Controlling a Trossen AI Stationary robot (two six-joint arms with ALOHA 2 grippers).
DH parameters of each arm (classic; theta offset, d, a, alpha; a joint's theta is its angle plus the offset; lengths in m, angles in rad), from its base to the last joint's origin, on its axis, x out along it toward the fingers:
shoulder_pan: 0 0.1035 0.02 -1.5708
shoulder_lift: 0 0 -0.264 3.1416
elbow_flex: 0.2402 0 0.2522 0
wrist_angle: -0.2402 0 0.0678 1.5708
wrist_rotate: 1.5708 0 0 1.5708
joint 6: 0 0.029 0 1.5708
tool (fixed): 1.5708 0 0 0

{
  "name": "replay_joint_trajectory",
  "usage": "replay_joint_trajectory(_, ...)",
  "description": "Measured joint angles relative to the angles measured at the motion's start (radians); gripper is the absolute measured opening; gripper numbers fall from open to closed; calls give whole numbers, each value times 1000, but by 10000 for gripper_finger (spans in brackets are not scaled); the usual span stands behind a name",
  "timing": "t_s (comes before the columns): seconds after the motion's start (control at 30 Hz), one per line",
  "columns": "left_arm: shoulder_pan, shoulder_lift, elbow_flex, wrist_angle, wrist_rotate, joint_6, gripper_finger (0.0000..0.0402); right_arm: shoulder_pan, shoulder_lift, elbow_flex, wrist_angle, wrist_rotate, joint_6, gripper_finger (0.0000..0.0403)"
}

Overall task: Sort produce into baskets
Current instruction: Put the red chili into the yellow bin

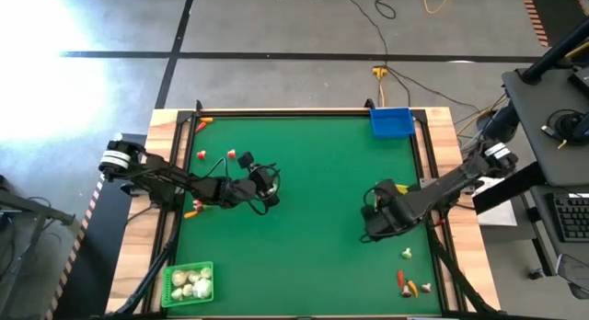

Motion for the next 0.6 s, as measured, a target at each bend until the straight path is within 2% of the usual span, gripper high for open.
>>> replay_joint_trajectory(0.1, 0, 0, 0, 0, 5, 0, 84, -2, -3, -83, 67, -63, 11, 29)
replay_joint_trajectory(0.3, 0, 0, 0, 2, 7, -5, 84, -29, 3, -186, 92, -80, 69, 35)
replay_joint_trajectory(0.6, 0, 1, 0, 35, 7, 10, 84, -64, 3, -268, 90, -81, 61, 107)
